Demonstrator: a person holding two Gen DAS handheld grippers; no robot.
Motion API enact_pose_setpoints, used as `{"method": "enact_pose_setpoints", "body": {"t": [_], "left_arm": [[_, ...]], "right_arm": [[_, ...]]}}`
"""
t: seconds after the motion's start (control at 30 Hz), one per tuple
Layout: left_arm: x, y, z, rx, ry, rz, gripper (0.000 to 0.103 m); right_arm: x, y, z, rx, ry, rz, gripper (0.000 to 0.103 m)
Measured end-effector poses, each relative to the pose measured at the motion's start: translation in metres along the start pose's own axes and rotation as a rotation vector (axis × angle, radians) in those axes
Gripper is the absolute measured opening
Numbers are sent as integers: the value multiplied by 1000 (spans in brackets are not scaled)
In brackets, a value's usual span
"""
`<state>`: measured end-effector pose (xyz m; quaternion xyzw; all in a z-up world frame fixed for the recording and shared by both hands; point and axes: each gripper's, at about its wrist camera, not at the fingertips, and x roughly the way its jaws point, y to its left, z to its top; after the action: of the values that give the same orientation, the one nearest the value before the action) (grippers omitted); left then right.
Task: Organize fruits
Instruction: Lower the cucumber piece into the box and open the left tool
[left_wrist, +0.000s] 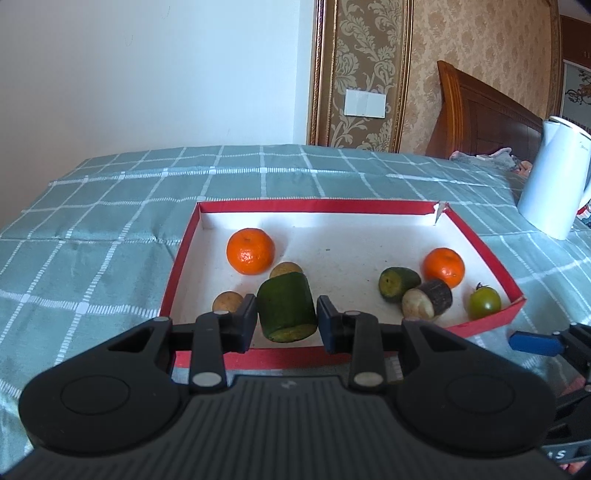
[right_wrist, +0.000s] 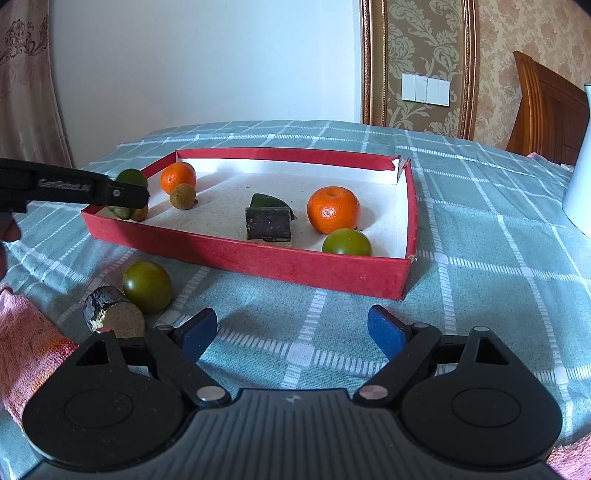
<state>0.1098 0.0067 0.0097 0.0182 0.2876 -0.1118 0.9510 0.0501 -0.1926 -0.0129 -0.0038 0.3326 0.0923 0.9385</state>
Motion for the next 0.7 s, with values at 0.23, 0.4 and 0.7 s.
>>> {"method": "enact_pose_setpoints", "body": {"t": [0.23,0.4,0.7], "left_arm": [[13,1,-1,9,18,27,31],[25,3,-1,6,34,39,32],[36,8,-1,-4,42,45,32]], "right_arm": [[0,2,0,-6,2,-5,89],[0,3,0,-12,4,-8,90],[1,4,0,-14,5,-9,90]]}}
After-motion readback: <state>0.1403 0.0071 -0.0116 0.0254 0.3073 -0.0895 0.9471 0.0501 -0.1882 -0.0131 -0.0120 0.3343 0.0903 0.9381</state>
